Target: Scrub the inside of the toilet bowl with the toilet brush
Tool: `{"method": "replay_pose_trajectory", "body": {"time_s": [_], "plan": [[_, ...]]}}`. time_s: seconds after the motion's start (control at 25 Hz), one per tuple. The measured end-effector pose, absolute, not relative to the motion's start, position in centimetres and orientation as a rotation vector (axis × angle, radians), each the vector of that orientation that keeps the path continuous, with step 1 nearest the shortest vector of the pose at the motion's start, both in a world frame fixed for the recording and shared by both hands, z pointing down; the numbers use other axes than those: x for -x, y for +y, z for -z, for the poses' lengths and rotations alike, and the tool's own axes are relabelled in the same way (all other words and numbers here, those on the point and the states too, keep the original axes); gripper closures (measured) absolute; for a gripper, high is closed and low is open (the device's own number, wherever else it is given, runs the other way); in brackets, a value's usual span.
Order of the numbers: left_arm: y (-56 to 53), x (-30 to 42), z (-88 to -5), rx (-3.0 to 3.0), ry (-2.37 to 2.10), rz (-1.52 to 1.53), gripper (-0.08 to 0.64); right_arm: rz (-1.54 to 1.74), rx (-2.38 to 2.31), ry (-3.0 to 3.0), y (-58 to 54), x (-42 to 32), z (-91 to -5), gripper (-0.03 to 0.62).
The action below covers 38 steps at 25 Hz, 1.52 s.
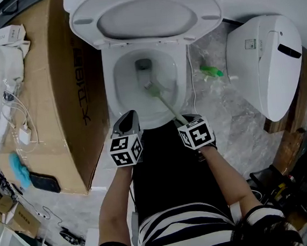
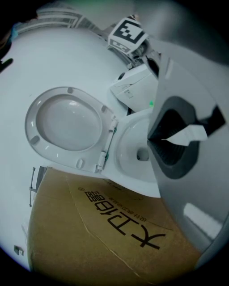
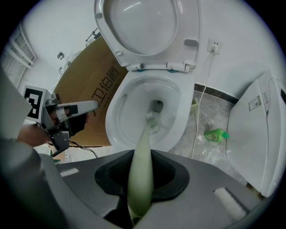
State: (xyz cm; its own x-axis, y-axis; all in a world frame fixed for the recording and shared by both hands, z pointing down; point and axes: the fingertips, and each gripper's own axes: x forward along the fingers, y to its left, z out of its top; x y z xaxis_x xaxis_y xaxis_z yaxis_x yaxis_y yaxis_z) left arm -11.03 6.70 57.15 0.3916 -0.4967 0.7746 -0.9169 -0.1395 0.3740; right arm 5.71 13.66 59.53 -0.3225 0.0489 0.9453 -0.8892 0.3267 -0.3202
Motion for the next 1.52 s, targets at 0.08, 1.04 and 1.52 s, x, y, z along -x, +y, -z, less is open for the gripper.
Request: {"method": "replay_pose_trajectory", "body": {"time_s": [0.08, 1.04, 1.52], "plan": [[7.1, 11.1, -57.2, -1.774, -1.240, -0.604, 0.560, -1.216, -0.760, -1.601, 14.1, -5.0, -59.5, 0.494], [9.7, 12.5, -57.7, -1.698, -1.315, -0.565, 0.560, -1.351, -0.770, -1.810, 8.6, 0.5, -60.2, 0.494], [8.3, 12.3, -57.5, -1.717, -1.323, -0.554, 0.560, -1.319, -0.825, -1.832, 5.3, 0.4, -60.8, 0.494]]}}
